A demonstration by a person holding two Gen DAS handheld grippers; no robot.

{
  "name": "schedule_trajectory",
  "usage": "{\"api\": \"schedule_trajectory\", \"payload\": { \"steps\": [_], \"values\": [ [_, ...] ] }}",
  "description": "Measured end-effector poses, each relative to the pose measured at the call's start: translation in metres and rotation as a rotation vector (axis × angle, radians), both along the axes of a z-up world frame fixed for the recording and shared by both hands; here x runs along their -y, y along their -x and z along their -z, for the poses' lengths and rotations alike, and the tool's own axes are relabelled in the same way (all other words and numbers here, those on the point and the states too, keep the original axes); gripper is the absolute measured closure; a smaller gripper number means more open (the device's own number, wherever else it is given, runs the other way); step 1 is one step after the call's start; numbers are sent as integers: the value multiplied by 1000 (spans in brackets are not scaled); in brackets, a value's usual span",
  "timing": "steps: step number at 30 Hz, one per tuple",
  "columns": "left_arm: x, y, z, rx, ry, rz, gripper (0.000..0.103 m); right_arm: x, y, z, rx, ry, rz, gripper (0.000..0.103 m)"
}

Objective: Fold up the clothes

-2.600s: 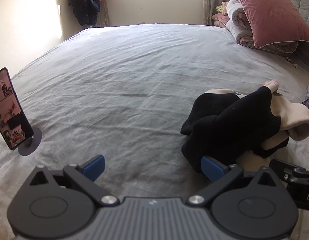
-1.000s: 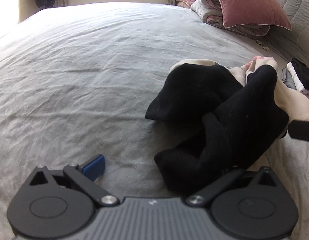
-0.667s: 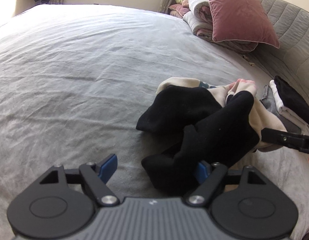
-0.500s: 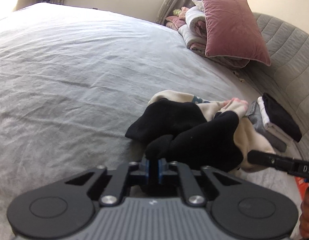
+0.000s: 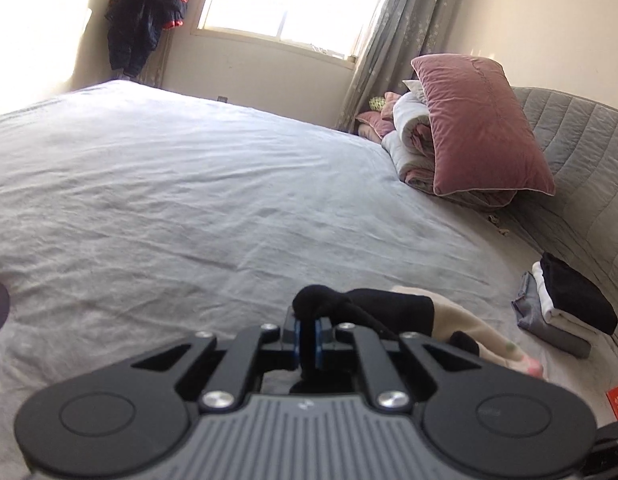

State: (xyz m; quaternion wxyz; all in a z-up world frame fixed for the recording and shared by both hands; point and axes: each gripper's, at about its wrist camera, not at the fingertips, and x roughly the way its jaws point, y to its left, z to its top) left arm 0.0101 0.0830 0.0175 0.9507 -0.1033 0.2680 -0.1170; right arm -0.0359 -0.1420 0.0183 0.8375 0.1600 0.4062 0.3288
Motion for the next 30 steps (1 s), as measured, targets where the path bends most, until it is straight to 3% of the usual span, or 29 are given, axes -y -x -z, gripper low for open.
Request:
{"api": "schedule_trajectory", "payload": {
  "steps": [5, 6, 8, 16, 17, 18, 20, 24, 30],
  "values": [
    [-19, 1, 0, -32, -31, -31, 97, -17, 7, -6, 27, 52, -52, 77],
    [-22, 0, 3, -49, -38, -31, 97, -17, 7, -8, 37, 53, -56, 72],
    [-26, 0, 11, -84, -54, -25, 97, -15, 8, -12, 53, 39, -58, 53],
    [-33, 2, 31, -171, -94, 17, 89, -3, 5, -33, 157, 7, -21, 52],
    [-34, 2, 31, -170, -85, 15, 82, 0, 4, -36, 175, 3, -7, 52],
    [-35, 3, 30, -165, -79, 12, 65, 3, 3, -38, 197, 6, 20, 52],
    [-35, 5, 27, -143, -75, 4, 48, 9, -2, -38, 243, 31, 97, 52],
    [-31, 4, 23, -111, -67, 9, 43, 13, -29, -26, 279, 141, 215, 52],
    [-24, -8, 25, -136, -21, 34, 41, 17, -59, -5, 264, 211, 274, 52]
  ]
}}
